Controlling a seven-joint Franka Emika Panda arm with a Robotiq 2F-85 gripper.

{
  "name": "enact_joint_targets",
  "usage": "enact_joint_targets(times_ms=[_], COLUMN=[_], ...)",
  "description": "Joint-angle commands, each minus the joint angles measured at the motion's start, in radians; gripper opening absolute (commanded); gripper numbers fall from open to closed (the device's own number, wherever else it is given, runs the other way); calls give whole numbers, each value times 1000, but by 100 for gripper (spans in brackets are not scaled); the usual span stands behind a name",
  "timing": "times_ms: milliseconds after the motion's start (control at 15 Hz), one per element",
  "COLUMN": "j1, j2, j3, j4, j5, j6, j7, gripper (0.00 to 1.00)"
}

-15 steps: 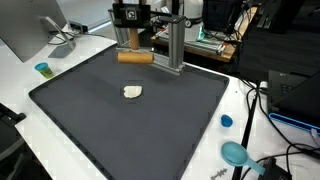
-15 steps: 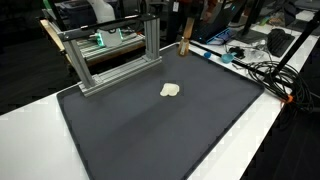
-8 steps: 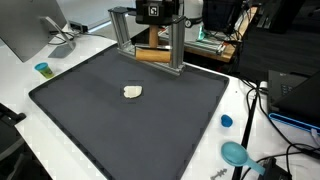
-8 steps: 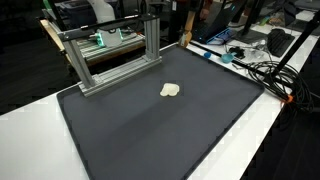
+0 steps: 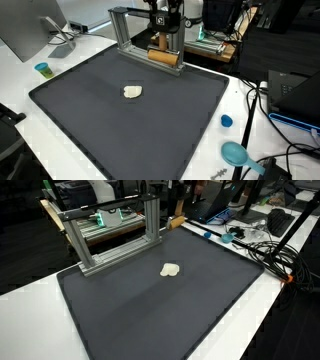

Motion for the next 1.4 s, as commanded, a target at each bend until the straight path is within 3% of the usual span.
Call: enact_joint_targets(times_ms=[0,200,333,400,600,667,1333], j1=[-15,-46,-63,-62,-79,-79,-130], j2=[-213,-354,-445,-311,-408,-419,-583], j3=[-11,-36,-65,-32,-50,-49,-79], j4=[-250,-417,-515,-387,-487,-496,-536], j5=[39,18,56,23,29,31,-3], j6=[166,316,324,284,296,297,134], j7=[99,114,75,100,86,86,-9], gripper=[21,21,21,46,46,21,21])
